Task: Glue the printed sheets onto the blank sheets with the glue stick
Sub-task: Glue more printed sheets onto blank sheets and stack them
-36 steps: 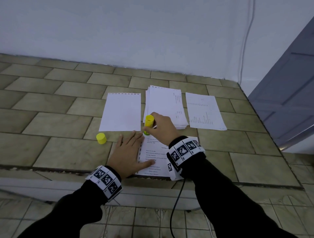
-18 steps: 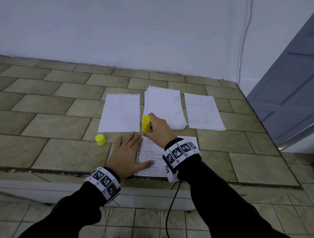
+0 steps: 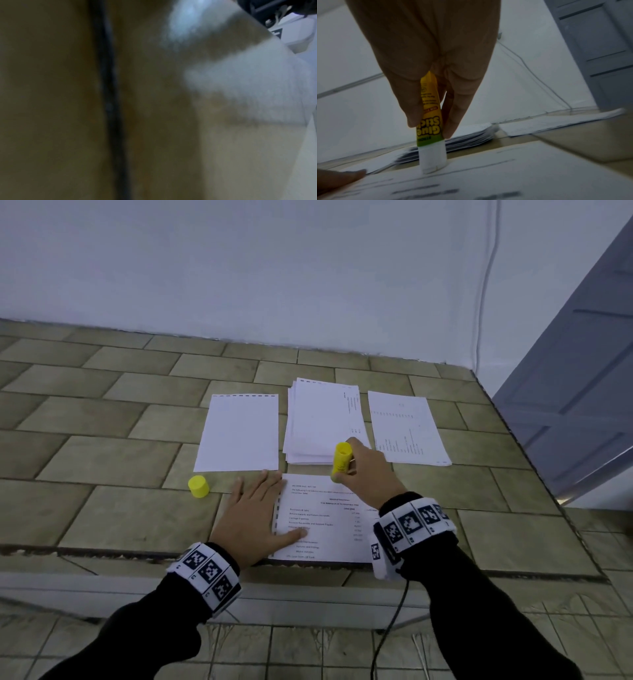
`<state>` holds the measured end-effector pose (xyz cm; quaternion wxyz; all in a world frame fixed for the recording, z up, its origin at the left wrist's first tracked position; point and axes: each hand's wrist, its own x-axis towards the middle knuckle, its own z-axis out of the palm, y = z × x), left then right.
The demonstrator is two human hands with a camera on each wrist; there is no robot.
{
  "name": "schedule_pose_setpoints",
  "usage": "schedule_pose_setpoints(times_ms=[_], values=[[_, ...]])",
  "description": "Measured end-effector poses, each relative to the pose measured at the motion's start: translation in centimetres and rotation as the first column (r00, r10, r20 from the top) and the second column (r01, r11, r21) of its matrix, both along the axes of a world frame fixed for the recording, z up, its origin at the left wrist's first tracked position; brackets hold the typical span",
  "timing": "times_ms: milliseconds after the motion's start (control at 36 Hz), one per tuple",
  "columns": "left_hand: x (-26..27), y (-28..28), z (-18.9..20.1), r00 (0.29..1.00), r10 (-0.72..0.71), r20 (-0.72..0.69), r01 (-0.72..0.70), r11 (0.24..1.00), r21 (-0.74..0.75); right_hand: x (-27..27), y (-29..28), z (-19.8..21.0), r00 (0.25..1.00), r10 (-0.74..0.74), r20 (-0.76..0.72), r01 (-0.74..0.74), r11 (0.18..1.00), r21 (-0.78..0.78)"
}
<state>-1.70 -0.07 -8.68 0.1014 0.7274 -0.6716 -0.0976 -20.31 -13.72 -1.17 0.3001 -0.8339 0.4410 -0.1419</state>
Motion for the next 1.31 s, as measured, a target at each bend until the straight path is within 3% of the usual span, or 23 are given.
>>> schedule_pose_setpoints(times_ms=[306, 472, 556, 611, 722, 833, 1111, 1305], values=[[-0.2, 0.2, -0.1, 1.000, -0.011, 0.023, 0.012, 1.000, -0.025, -7.0, -1.6, -0.2, 0.976, -0.194, 0.094, 0.194, 0.981, 0.014], [-0.1, 0.1, 0.0, 0.999, -0.019, 0.039, 0.018, 1.000, 0.016, -7.8, -2.0, -0.1, 0.974, -0.223, 0.047, 0.224, 0.974, -0.030], [-0.2, 0.1, -0.1, 0.999, -0.018, 0.041, 0.017, 1.000, 0.024, -7.3, -1.4, 0.3, 0.964, -0.235, 0.126, 0.241, 0.970, -0.038], [-0.1, 0.2, 0.0, 0.999, -0.014, 0.029, 0.014, 1.000, 0.010, -6.1, -0.3, 0.8, 0.967, -0.192, 0.166, 0.199, 0.980, -0.028], [-0.2, 0.2, 0.0, 0.999, -0.011, 0.049, 0.011, 1.000, 0.017, -3.0, 2.1, 0.8, 0.976, 0.023, 0.217, -0.031, 0.999, 0.033], [-0.2, 0.1, -0.1, 0.999, -0.013, 0.053, 0.012, 1.000, 0.027, 0.2, 4.0, 0.4, 0.970, 0.152, 0.188, -0.163, 0.985, 0.047], [0.2, -0.1, -0.4, 0.999, -0.034, 0.011, 0.035, 0.999, -0.032, 3.5, 5.5, -0.1, 0.952, 0.270, 0.143, -0.270, 0.963, -0.024], [0.0, 0.0, -0.5, 0.999, -0.014, 0.053, 0.013, 1.000, 0.019, 2.1, 5.2, -0.2, 0.969, 0.219, 0.119, -0.221, 0.975, 0.001]])
